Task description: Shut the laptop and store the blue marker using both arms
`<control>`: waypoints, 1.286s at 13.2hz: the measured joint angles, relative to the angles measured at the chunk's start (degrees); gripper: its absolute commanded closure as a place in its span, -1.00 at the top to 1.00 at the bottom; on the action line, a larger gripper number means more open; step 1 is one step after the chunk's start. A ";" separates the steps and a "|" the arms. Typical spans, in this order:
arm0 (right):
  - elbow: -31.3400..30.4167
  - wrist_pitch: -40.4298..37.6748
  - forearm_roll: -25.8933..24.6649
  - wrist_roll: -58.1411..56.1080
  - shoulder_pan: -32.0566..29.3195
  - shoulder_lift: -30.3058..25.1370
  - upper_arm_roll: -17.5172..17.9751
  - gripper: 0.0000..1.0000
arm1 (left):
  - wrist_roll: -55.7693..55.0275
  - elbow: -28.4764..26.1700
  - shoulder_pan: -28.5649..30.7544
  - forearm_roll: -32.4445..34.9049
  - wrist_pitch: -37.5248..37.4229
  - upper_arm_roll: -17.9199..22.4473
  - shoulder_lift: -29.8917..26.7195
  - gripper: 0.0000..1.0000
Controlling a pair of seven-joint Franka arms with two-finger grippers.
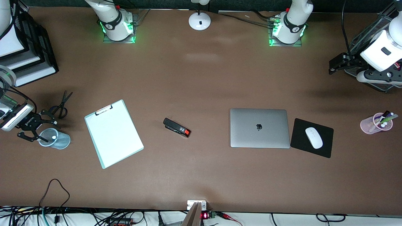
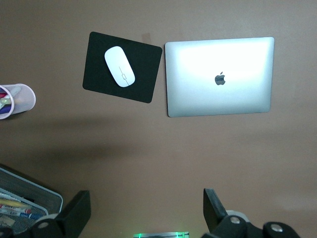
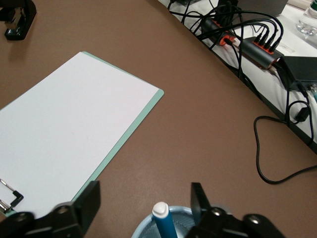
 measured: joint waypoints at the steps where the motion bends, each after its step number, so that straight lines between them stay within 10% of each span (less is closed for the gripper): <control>1: 0.39 -0.06 -1.72 3.57 0.24 -0.44 0.18 1.00 | 0.00 0.01 0.00 0.00 0.00 0.00 0.00 1.00; 17: 1.29 -13.45 -38.03 89.91 16.07 -18.54 1.09 1.00 | -0.09 0.32 0.11 0.00 0.00 -0.01 0.00 1.00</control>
